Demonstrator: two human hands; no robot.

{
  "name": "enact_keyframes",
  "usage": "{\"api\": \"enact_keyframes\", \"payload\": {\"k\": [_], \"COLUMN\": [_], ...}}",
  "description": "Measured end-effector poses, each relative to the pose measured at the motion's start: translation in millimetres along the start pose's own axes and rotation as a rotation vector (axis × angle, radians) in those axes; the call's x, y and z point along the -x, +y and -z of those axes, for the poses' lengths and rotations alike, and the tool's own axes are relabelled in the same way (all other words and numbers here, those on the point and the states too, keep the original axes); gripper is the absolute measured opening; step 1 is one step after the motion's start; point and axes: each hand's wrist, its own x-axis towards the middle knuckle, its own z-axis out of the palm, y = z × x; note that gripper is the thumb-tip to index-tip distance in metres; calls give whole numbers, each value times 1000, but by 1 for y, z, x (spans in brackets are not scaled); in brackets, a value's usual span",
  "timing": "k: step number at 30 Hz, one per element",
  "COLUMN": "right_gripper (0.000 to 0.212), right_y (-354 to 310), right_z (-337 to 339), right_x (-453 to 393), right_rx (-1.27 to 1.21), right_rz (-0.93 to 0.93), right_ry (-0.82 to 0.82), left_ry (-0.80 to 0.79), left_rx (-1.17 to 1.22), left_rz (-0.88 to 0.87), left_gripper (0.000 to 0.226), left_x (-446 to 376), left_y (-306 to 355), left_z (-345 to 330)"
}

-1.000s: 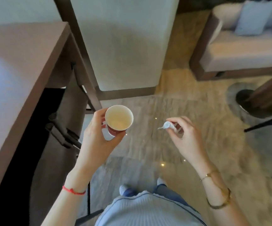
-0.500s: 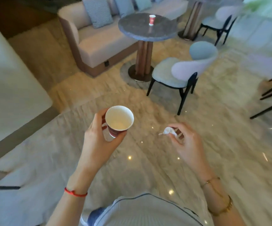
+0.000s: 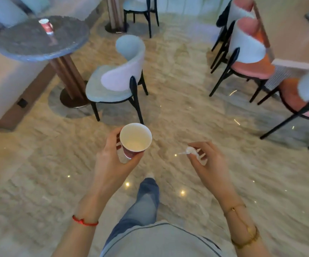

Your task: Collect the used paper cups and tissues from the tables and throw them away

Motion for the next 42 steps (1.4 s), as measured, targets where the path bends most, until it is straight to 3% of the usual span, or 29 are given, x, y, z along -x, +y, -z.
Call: {"api": "enact_keyframes", "payload": {"k": [5, 21, 33, 42], "right_gripper": [17, 20, 19, 20], "right_y": [49, 160, 292, 348], "right_z": [10, 91, 158, 201], "right_x": [-87, -427, -709, -925], "right_rx": [-11, 62, 82, 94], "right_rz": [-105, -202, -197, -110], "right_ry": [77, 278, 279, 173], "left_ry": [-94, -315, -276, -203], "left_rx": [74, 124, 121, 121], "left_rz": [-42, -197, -221, -200], "left_gripper": [67, 67, 67, 68], "left_x": [-114, -479, -749, -919], "left_y": [3, 72, 115, 146], "left_z": [-67, -237, -414, -491]}}
